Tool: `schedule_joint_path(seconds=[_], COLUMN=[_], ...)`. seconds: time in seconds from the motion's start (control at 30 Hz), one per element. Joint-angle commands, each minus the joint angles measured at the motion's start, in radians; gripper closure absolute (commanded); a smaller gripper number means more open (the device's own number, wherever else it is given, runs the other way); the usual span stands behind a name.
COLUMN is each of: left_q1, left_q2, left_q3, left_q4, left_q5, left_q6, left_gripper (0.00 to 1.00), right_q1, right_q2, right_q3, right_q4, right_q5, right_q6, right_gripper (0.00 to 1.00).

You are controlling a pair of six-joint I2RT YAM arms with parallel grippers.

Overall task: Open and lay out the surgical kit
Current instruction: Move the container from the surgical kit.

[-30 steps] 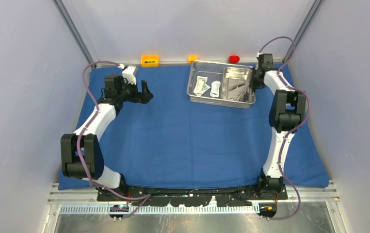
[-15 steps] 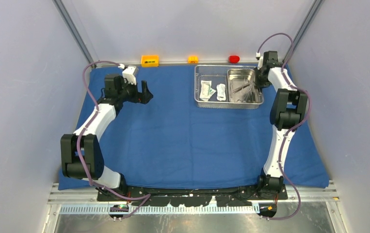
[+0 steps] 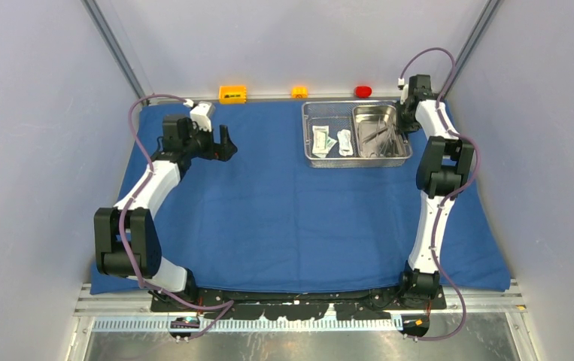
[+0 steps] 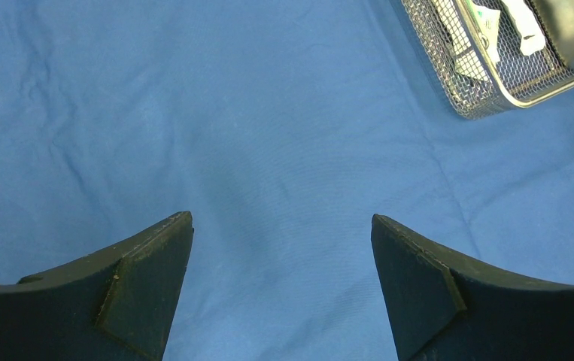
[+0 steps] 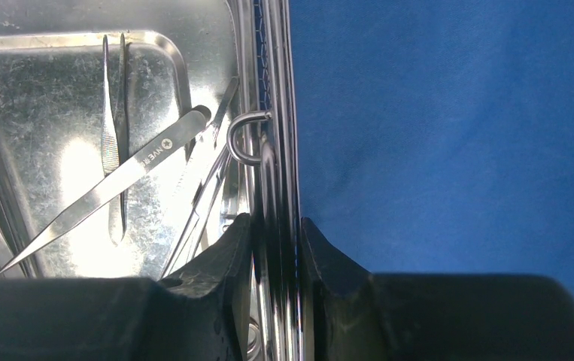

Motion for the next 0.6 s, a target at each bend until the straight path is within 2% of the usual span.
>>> schedule_joint_path(seconds=[0.0, 0.2, 0.57], left_q1=[-0.01, -0.013, -0.018], left_q2=[-0.022, -0.013, -0.015], left_q3=[0.024, 0.025, 0.025], left_q4=[-0.002, -0.003, -0.004], left_q5=[-0.011, -0.01, -0.007], left_q6=[0.022, 0.024, 0.025], left_gripper=[0.1, 0.1, 0.1], right_q1=[-0.024, -0.028, -0.028], right_q2=[0.021, 0.047, 0.098], right_q3=[0.044, 0.072, 0.151], right_q4=[0.062, 0.06, 0.022], right_q5=[0.145, 0.153, 0.131], right_q6=[0.075, 0.096, -0.026], right_gripper=[0.99, 1.0, 0.99])
